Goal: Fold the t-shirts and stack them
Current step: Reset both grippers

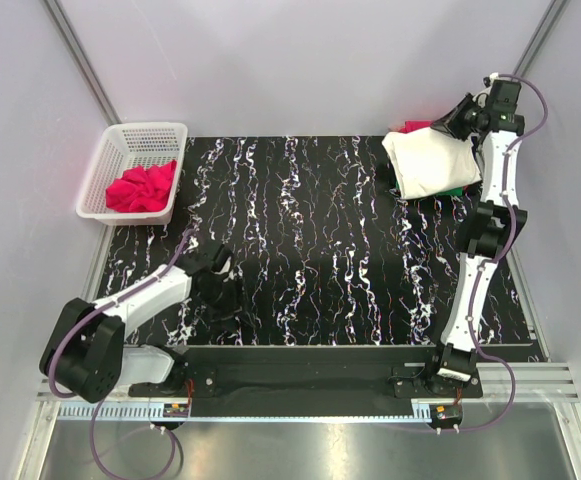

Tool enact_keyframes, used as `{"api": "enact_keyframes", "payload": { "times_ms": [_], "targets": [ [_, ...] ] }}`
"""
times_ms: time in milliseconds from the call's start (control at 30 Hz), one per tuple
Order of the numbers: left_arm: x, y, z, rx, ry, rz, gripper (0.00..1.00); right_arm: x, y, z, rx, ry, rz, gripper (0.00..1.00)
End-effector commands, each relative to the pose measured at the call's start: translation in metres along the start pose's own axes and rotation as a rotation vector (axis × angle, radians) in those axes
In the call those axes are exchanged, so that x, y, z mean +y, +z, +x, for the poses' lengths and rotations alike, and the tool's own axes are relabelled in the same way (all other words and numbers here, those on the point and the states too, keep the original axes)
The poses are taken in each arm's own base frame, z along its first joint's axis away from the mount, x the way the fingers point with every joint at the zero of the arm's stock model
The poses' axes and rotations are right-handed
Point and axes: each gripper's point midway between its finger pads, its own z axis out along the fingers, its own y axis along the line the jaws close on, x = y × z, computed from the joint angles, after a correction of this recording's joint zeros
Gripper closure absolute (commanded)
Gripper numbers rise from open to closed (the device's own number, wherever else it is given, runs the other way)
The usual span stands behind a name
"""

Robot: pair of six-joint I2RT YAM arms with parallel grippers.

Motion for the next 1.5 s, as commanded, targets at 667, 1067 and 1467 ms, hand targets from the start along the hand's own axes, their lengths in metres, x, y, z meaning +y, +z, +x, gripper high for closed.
{"api": "enact_keyframes", "payload": {
  "times_ms": [667,1067,1467],
  "targets": [
    [0.001,-0.005,0.013,0.000,-0.013,0.031,0.44,-0.078,0.059,-0.018,-0.181,-0.082,0.224,1.00],
    [0.006,-0.012,0.019,-0.008,-0.039,0.015,0.44,-0.109,0.078,-0.032,-0.278,-0.073,0.257,1.00],
    [0.000,-0.017,0.018,-0.015,-0.051,0.029,0.43,-0.136,0.086,-0.022,-0.248,-0.015,0.258,0.96]
  ]
}}
